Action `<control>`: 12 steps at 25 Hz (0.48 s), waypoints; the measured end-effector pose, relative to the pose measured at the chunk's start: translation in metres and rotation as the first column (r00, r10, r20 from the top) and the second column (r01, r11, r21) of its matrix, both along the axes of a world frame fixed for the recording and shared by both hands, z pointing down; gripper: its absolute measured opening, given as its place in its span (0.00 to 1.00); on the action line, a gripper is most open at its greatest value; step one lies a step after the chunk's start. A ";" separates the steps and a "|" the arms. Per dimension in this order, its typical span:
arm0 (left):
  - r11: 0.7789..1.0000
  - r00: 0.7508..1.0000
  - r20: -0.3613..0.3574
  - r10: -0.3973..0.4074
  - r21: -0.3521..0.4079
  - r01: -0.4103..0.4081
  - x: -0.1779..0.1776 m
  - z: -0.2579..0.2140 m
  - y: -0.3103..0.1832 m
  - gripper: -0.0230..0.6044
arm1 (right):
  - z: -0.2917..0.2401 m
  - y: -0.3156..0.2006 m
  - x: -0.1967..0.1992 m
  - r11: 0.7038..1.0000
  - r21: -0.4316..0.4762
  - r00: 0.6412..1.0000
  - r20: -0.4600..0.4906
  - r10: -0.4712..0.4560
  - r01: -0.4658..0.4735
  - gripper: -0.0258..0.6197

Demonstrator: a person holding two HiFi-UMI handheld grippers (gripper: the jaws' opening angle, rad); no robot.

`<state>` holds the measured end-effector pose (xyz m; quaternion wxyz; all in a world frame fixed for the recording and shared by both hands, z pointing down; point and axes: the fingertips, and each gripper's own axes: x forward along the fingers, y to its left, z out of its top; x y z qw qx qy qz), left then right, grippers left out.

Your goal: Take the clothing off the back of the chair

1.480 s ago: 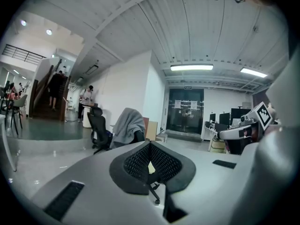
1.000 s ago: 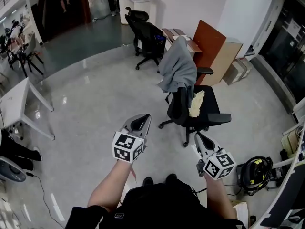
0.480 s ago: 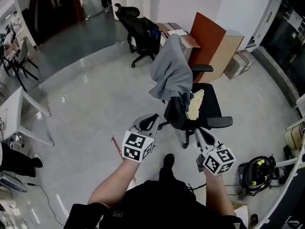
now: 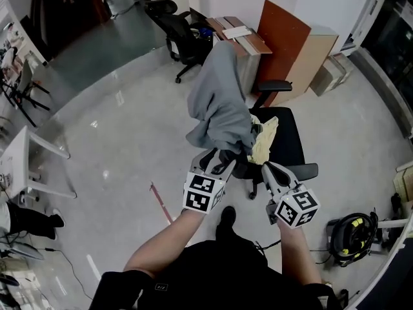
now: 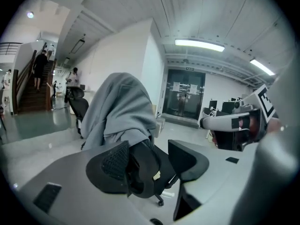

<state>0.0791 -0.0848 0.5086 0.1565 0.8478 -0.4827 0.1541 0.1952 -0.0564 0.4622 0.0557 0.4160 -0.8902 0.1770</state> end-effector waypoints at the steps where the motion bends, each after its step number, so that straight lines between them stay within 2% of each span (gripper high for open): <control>1: 1.000 1.000 0.005 -0.004 -0.013 0.004 0.002 0.006 -0.006 0.44 | 0.002 -0.008 0.001 1.000 -0.003 1.000 0.004 -0.006 0.006 0.06; 7: 0.998 0.996 0.072 -0.047 -0.042 0.050 0.000 0.019 -0.026 0.43 | 0.013 -0.039 0.010 0.999 -0.030 0.999 0.033 -0.035 0.036 0.06; 12: 0.996 0.994 0.073 -0.082 -0.030 0.084 -0.002 0.018 -0.033 0.43 | 0.020 -0.061 0.013 0.997 -0.042 0.997 0.047 -0.063 0.065 0.06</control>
